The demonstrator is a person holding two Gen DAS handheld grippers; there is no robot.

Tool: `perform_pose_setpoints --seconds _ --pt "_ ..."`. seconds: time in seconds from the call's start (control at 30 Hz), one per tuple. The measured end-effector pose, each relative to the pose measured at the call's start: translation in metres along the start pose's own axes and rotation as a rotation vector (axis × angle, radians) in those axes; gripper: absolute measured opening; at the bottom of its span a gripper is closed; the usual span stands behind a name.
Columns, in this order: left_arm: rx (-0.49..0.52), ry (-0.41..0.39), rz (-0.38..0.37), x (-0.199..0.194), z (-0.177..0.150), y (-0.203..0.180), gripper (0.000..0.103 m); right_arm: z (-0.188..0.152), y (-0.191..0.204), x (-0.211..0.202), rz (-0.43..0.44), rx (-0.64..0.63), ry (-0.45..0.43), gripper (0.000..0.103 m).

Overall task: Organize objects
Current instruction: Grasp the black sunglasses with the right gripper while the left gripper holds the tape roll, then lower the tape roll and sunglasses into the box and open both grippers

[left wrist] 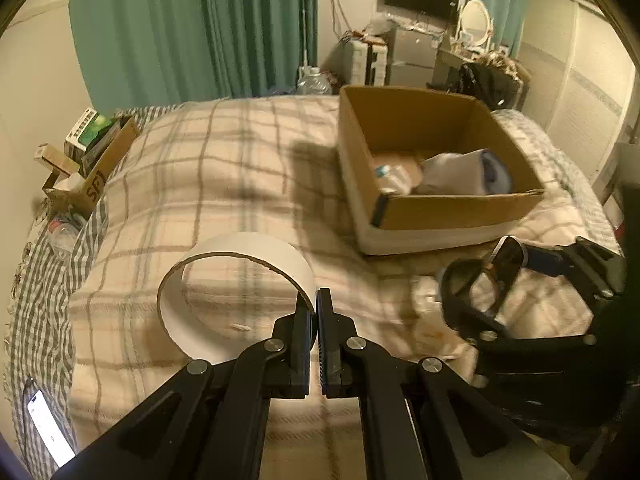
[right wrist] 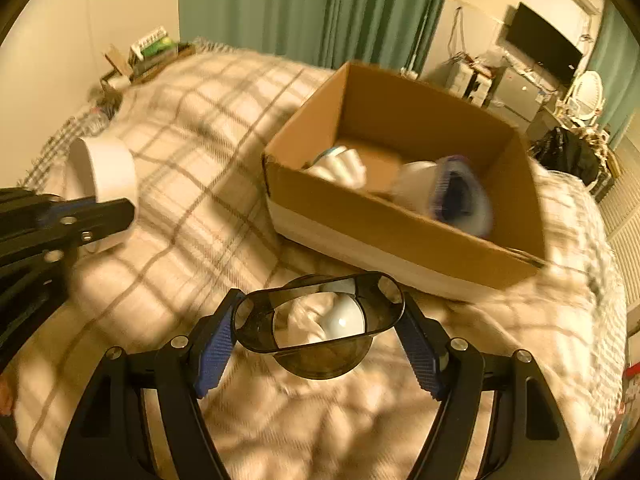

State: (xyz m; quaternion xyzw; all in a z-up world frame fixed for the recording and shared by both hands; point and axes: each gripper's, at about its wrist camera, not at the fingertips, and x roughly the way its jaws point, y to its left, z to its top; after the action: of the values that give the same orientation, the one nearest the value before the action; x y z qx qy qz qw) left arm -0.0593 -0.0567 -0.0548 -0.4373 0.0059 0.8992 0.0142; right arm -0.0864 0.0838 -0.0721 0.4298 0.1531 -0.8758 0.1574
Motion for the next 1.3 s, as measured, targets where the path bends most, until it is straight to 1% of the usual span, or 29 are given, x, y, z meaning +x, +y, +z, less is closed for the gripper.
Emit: perform_pose_setpoints --seconds 0.2,0.3,0.37,0.5,0.7,0.87,0.93,1.0,1.07,1.2,1.3 --pt "0.038 -0.027 -0.060 -0.025 -0.001 -0.022 0.002 -0.012 -0.025 -0.070 -0.029 0.024 -0.066 0.074" --pt "0.041 -0.025 -0.115 -0.037 0.004 -0.030 0.002 -0.009 -0.027 -0.095 -0.050 0.018 -0.093 0.074" --pt "0.041 -0.040 -0.133 -0.047 0.010 -0.033 0.002 -0.006 -0.031 -0.111 -0.057 0.019 -0.116 0.074" --pt "0.044 -0.068 -0.175 -0.064 0.030 -0.039 0.002 0.007 -0.042 -0.135 -0.078 0.019 -0.166 0.074" --pt "0.071 -0.109 -0.180 -0.074 0.070 -0.048 0.002 0.039 -0.066 -0.156 -0.093 0.038 -0.232 0.074" --pt "0.101 -0.127 -0.183 -0.061 0.113 -0.059 0.002 0.076 -0.088 -0.157 -0.110 0.041 -0.270 0.074" --pt "0.122 -0.130 -0.175 -0.049 0.129 -0.066 0.002 0.089 -0.098 -0.153 -0.117 0.042 -0.277 0.074" --pt "0.138 -0.129 -0.188 -0.032 0.145 -0.074 0.003 0.105 -0.109 -0.145 -0.126 0.046 -0.283 0.074" --pt "0.146 -0.114 -0.199 -0.012 0.157 -0.080 0.002 0.121 -0.121 -0.135 -0.133 0.052 -0.283 0.074" --pt "0.165 -0.104 -0.260 0.026 0.176 -0.090 0.002 0.147 -0.143 -0.104 -0.132 0.065 -0.266 0.074" --pt "0.193 -0.095 -0.261 0.053 0.178 -0.097 0.002 0.157 -0.157 -0.071 -0.116 0.086 -0.242 0.074"
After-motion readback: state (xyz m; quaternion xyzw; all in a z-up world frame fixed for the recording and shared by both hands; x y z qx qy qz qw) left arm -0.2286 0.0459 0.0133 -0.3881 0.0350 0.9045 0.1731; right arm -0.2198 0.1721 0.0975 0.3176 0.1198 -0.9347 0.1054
